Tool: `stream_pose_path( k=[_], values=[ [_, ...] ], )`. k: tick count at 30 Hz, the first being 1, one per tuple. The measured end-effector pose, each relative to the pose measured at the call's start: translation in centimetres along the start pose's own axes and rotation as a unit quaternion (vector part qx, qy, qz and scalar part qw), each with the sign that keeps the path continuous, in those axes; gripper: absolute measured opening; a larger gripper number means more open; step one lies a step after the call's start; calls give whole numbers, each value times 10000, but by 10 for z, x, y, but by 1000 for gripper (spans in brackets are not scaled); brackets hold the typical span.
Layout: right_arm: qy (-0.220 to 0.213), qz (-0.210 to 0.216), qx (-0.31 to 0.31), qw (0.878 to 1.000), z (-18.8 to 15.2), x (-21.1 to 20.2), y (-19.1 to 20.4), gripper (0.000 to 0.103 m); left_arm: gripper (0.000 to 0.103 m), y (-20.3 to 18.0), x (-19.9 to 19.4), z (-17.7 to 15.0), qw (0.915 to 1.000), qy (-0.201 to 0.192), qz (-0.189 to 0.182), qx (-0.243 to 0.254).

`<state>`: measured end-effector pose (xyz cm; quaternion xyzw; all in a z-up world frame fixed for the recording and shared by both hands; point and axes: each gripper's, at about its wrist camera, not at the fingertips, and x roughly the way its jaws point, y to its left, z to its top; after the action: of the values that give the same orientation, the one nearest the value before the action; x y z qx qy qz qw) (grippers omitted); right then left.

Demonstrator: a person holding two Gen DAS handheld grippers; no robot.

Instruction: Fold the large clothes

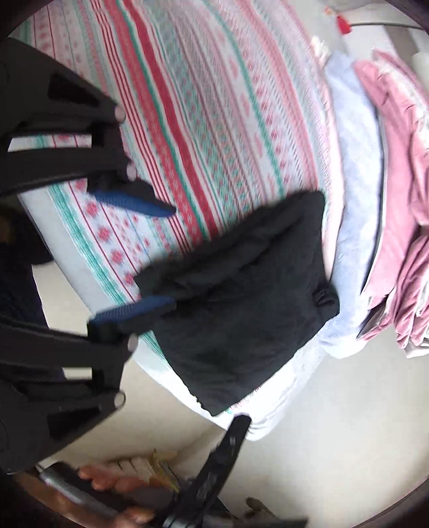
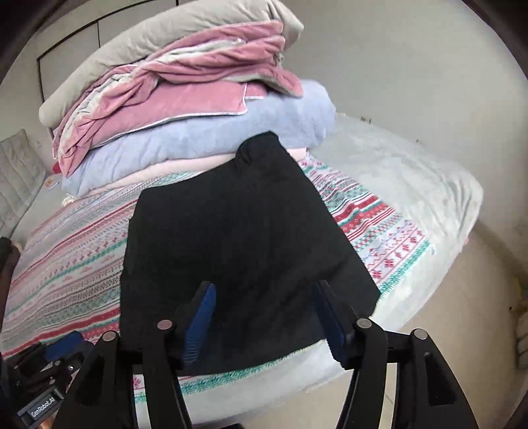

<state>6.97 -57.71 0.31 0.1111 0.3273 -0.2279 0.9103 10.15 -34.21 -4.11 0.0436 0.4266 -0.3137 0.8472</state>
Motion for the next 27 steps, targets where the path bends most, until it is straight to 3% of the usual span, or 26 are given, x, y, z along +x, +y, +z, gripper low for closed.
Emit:
stream_pose_path(
  k=[3,5,11,16,27],
  values=[
    [-393,98,145,9991,-35,-54,30,82,66,10,-36,-17,9984,-302,410,238],
    [-580,-13,91,9983,-56,-79,48,84,80,19,-65,-29,9961,-522,619,354],
    [-797,-295,62,9964,-87,-127,86,92,98,36,-124,-40,9892,-1055,921,436],
    [-959,-631,-47,9934,-100,-153,105,99,101,46,-146,-45,9871,-1245,935,370],
    [-817,-1038,-106,9912,-117,-159,113,101,102,63,-142,-52,9915,-933,845,334]
  ],
)
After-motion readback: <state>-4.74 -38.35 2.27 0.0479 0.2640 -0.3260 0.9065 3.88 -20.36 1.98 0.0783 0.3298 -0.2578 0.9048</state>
